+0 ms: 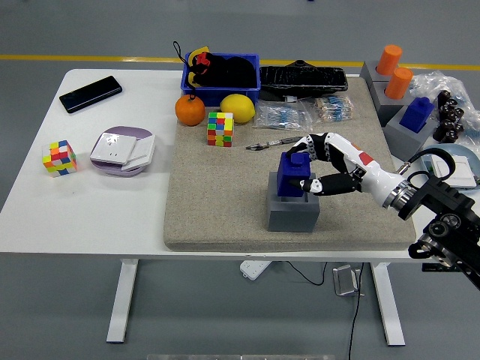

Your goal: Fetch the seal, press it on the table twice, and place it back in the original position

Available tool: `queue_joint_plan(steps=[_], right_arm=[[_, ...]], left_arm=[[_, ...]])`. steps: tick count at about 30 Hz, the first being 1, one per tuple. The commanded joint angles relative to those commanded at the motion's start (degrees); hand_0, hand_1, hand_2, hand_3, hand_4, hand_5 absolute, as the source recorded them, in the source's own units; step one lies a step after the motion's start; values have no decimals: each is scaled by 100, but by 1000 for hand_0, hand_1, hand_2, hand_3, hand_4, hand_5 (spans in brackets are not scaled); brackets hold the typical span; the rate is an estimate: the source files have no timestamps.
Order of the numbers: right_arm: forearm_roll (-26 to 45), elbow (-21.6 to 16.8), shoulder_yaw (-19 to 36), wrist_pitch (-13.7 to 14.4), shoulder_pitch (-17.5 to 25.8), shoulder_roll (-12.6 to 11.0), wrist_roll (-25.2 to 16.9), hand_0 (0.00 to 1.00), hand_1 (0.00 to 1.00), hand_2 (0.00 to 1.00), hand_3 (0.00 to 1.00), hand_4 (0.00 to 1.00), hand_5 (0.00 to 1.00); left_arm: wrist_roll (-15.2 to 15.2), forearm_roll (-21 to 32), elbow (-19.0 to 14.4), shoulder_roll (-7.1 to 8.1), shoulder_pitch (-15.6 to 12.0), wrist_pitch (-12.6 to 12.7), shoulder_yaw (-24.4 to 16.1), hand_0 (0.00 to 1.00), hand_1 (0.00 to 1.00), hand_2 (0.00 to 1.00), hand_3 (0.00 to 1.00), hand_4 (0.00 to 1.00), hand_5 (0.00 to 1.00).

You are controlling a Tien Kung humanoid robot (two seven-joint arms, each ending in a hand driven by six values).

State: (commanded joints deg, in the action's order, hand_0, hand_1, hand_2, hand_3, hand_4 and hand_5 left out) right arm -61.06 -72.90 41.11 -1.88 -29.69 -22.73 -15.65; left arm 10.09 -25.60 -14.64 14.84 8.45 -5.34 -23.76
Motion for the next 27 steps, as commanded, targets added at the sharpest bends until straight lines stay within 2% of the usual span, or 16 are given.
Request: queue_joint_plan(steps=[9, 27], right_arm=[[125, 197, -286, -64, -192, -27, -60, 565, 434, 452, 517, 701, 2], [124, 507, -390, -96, -350, -12, -90, 565, 433, 450, 514, 699, 2]], left_arm=[[0, -4, 4, -7, 8, -5, -14, 747, 697, 685, 753, 688, 305], [-1, -27, 8, -30, 20, -10, -45, 748, 697, 685, 753, 689, 303]])
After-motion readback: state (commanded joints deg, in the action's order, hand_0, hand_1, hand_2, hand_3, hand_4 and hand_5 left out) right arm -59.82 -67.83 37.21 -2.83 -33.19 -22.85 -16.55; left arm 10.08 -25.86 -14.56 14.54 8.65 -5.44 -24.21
